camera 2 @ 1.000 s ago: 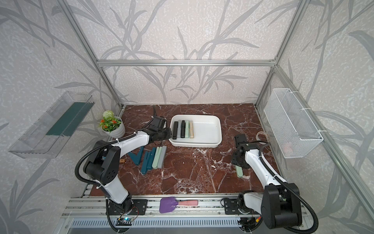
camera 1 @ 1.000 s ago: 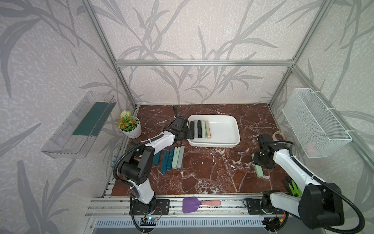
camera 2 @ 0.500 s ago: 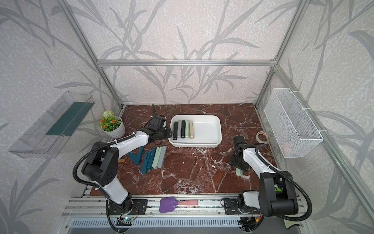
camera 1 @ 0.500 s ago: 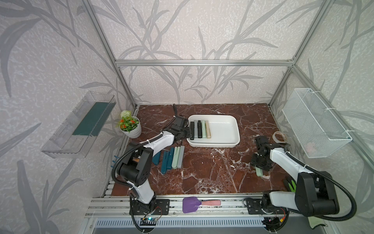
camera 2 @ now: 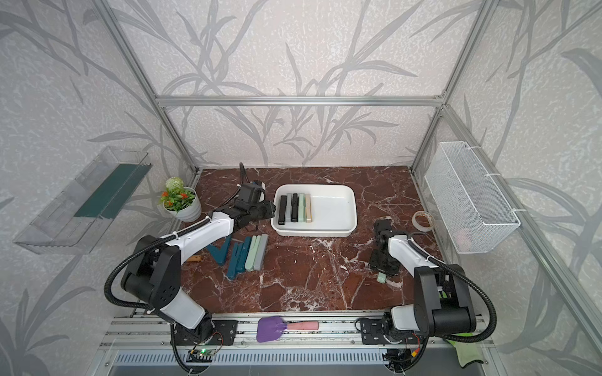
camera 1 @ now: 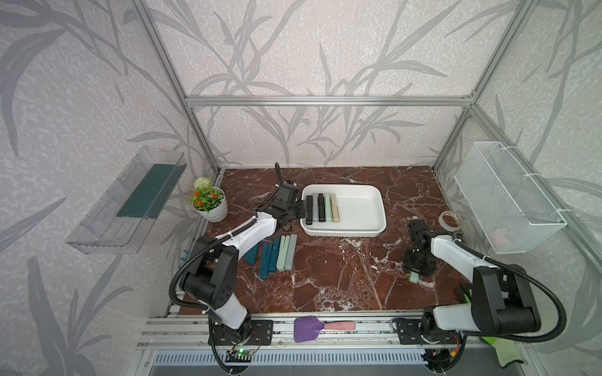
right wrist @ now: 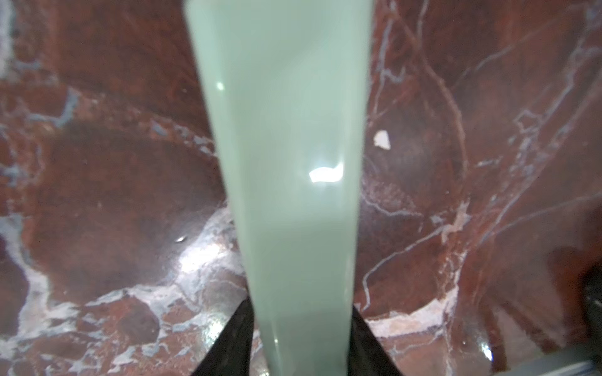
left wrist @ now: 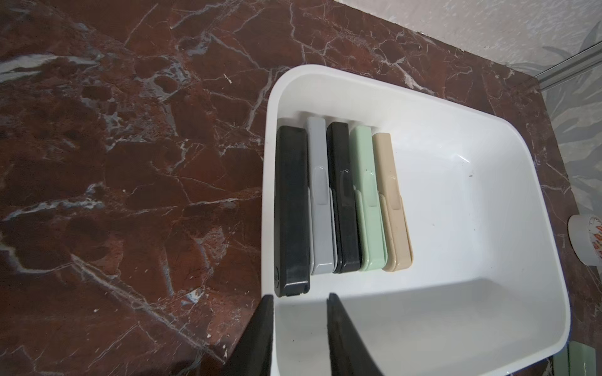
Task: Put the pruning pliers into the storage box
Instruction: Pick up the pruning pliers from the center of the board, then place the pruning pliers in the storage box.
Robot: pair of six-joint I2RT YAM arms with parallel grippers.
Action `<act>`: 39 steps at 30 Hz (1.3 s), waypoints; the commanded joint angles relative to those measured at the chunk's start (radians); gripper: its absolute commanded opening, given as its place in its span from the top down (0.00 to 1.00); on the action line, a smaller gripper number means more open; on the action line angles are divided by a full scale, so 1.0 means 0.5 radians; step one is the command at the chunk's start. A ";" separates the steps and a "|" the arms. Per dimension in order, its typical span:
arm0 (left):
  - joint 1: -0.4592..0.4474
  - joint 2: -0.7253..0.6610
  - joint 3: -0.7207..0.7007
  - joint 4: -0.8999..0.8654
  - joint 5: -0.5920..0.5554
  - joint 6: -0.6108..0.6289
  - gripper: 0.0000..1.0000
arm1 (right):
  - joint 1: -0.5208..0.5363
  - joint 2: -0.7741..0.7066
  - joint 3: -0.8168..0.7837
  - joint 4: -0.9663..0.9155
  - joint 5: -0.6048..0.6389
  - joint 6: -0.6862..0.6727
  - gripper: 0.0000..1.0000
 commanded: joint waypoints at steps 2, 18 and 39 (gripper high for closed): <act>-0.009 -0.052 -0.026 -0.009 -0.048 0.024 0.70 | 0.002 -0.024 0.044 -0.089 0.073 0.043 0.61; 0.000 0.093 0.016 0.003 -0.071 0.045 0.72 | 0.057 -0.149 0.215 -0.174 0.124 -0.100 0.89; 0.059 0.230 0.142 -0.042 -0.078 0.095 0.75 | 0.771 0.801 1.690 0.215 -0.348 -0.679 0.88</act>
